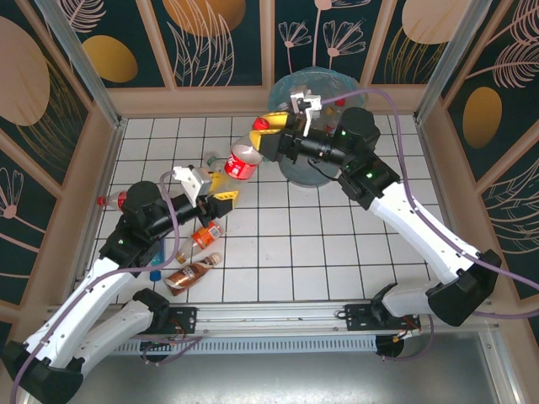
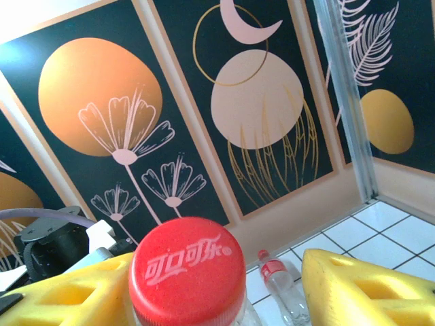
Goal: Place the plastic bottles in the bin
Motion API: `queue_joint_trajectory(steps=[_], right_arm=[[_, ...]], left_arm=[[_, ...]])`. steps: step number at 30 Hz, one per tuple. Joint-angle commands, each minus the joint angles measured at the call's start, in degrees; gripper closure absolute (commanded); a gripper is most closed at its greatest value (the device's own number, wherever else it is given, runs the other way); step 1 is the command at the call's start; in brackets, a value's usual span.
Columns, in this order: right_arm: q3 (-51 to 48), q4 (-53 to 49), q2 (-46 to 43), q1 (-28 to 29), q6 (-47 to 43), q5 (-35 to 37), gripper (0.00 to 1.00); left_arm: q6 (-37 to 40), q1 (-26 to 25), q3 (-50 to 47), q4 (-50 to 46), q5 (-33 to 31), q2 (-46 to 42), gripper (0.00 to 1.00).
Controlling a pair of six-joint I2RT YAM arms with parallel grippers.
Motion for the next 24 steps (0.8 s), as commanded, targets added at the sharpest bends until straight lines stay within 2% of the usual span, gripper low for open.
queue_joint_trajectory(steps=[1, 6, 10, 14, 17, 18, 19, 22, 24], right_arm=[[2.0, 3.7, 0.5, -0.3, 1.5, -2.7, 0.39], [1.8, 4.2, 0.8, -0.5, 1.3, -3.1, 0.43], [1.7, 4.3, 1.0, -0.9, 1.6, -3.7, 0.52], [1.8, 4.3, 1.5, -1.7, 2.6, -4.7, 0.73], [2.4, 3.9, 1.7, -2.2, 3.2, -5.3, 0.86], [2.6, 3.6, 1.6, -2.3, 3.1, -5.1, 0.89], [2.9, 3.1, 1.6, -2.6, 3.1, -4.4, 0.90], [5.3, -0.4, 1.0, -3.3, 0.4, -1.1, 0.94], [9.1, -5.8, 1.1, -4.0, -3.3, 2.9, 0.95]], left_arm=[[1.8, -0.4, -0.6, 2.1, 1.4, -0.5, 0.64], [2.1, -0.4, -0.8, 2.0, 1.2, -0.2, 0.64], [2.3, -0.4, -1.0, 2.0, 0.6, 0.0, 0.64], [2.2, -0.4, -0.7, 1.9, -1.0, 0.1, 0.62], [1.5, -0.4, -0.6, 2.3, -3.4, -0.3, 0.49], [1.2, -0.3, -0.8, 2.8, -3.8, -0.6, 0.41], [0.5, -0.4, -1.0, 3.7, -4.3, -1.0, 0.32], [-1.3, -0.4, -2.0, 6.3, -6.2, -2.3, 0.21], [-2.2, -0.4, -2.8, 7.7, -9.2, -3.6, 0.07]])
